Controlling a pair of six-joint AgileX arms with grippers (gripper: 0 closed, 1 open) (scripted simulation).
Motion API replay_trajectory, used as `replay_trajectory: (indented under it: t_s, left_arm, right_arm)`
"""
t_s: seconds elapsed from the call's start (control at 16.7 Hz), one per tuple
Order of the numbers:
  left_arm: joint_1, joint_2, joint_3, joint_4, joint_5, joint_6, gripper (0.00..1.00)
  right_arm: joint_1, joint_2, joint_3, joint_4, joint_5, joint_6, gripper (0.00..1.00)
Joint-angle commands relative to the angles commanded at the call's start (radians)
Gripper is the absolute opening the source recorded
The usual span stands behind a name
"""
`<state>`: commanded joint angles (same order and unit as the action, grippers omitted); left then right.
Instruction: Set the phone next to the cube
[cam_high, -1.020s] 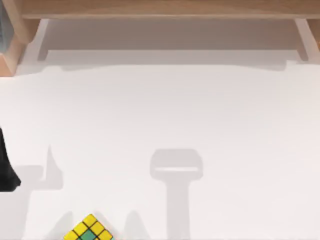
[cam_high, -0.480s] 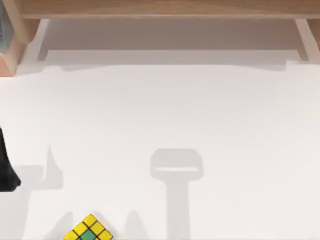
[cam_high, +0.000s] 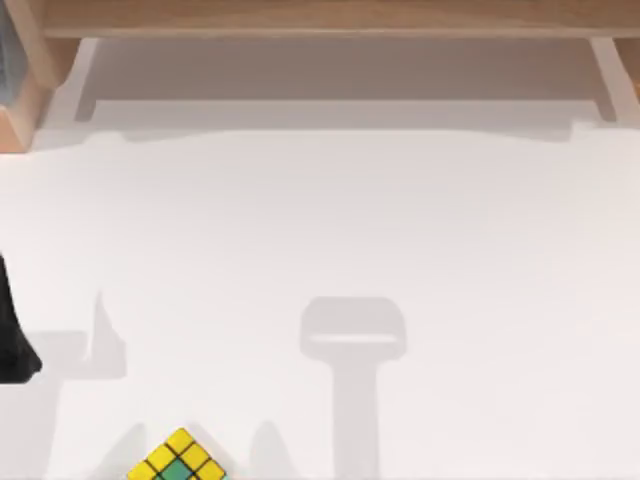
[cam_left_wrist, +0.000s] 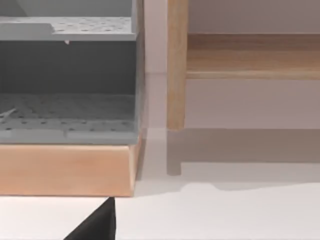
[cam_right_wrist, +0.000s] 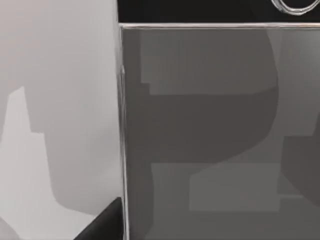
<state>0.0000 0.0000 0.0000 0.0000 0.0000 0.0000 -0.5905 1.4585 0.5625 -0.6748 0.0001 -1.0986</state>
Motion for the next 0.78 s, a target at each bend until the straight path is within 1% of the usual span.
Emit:
replay_trajectory:
  t_s: [0.18, 0.24, 0.66, 0.78]
  left_arm:
    - [0.000, 0.000, 0.000, 0.000, 0.000, 0.000, 1.00]
    - [0.000, 0.000, 0.000, 0.000, 0.000, 0.000, 1.00]
    - [0.000, 0.000, 0.000, 0.000, 0.000, 0.000, 1.00]
    - [0.000, 0.000, 0.000, 0.000, 0.000, 0.000, 1.00]
  right_arm:
    - [0.000, 0.000, 0.000, 0.000, 0.000, 0.000, 0.02]
    - [0.000, 0.000, 0.000, 0.000, 0.000, 0.000, 0.00]
    - [0.000, 0.000, 0.000, 0.000, 0.000, 0.000, 0.00]
    - [0.002, -0.021, 0.014, -0.032, -0.004, 0.009, 0.00]
